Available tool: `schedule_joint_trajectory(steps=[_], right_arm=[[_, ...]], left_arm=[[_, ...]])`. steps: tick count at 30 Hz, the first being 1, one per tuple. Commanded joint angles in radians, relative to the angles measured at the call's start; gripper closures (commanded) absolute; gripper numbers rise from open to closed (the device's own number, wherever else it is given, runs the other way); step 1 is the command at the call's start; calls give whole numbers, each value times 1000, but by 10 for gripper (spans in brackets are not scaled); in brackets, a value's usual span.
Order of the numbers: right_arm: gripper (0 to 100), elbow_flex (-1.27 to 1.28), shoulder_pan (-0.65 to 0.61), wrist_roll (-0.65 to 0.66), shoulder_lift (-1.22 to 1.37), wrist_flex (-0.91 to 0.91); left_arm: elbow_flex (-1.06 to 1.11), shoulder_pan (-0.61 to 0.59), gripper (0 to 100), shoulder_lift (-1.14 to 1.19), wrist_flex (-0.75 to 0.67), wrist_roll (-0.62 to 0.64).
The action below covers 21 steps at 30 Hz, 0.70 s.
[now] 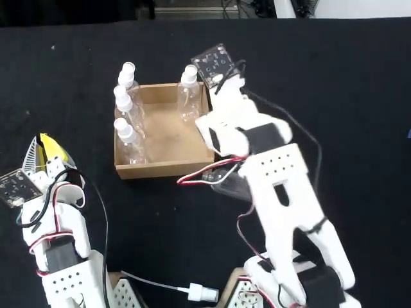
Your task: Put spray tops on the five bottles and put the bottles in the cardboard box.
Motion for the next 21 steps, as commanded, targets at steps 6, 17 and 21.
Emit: schedule_joint_trajectory(steps=[6, 17, 21], right_arm=[[621, -58, 133, 491, 19, 480], [620, 251, 71, 537, 21, 269], [620, 367, 31, 500, 16, 143]], left_arm=[[22, 13, 970, -8, 28, 8], [22, 18, 970, -5, 32, -61], [22, 18, 970, -5, 32, -61]])
